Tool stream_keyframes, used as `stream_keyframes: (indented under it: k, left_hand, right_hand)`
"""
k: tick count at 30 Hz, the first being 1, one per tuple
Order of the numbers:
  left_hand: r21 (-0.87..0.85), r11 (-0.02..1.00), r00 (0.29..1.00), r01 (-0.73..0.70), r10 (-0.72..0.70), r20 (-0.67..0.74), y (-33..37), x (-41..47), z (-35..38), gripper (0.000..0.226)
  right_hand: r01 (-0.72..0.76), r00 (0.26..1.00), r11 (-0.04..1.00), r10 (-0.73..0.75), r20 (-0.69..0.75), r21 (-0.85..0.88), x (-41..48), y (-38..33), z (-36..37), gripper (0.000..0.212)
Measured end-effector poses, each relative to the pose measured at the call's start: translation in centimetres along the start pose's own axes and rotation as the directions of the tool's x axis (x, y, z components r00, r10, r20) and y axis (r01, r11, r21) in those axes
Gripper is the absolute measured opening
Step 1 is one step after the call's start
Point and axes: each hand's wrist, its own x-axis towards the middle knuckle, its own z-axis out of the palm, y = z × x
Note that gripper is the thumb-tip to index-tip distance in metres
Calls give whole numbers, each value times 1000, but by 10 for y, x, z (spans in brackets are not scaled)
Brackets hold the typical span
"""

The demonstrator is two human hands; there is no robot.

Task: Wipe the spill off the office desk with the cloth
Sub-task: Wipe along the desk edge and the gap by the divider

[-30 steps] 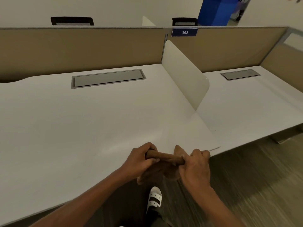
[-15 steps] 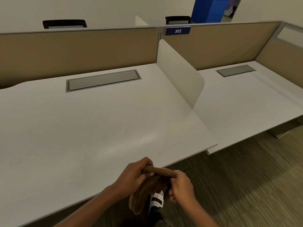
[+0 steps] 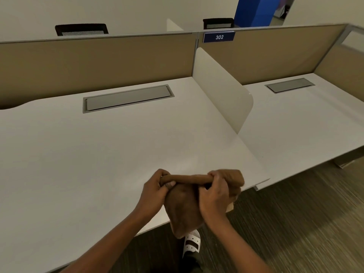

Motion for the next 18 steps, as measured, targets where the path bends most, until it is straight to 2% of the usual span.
stream_keyframes:
  k: [3,6,12,15,18]
  left_hand:
    - [248,961,993,122,-119,-27,-22,24,2,6]
    - [440,894,996,83,-93,2,-43,36,5,6]
    - [487,872,996,52,-79,36,-60,35,-1,10]
    - [466,882,993,74,-106,43,-62,26,-2,11]
    - [462,884,990,69,-116,75,-66,16,-5,14]
  right_hand:
    - [121,967,947,-45,251,-299,19,18,41,38]
    - [243,907,863,-40,419,-443,24,40,69,48]
    - [292,919,809,-90,384,-511,12,42,76,42]
    - [295,905,787,-50,422,-541,2,39,70,44]
    - [284,918,765,-43,394,-579,-14,38,63,37]
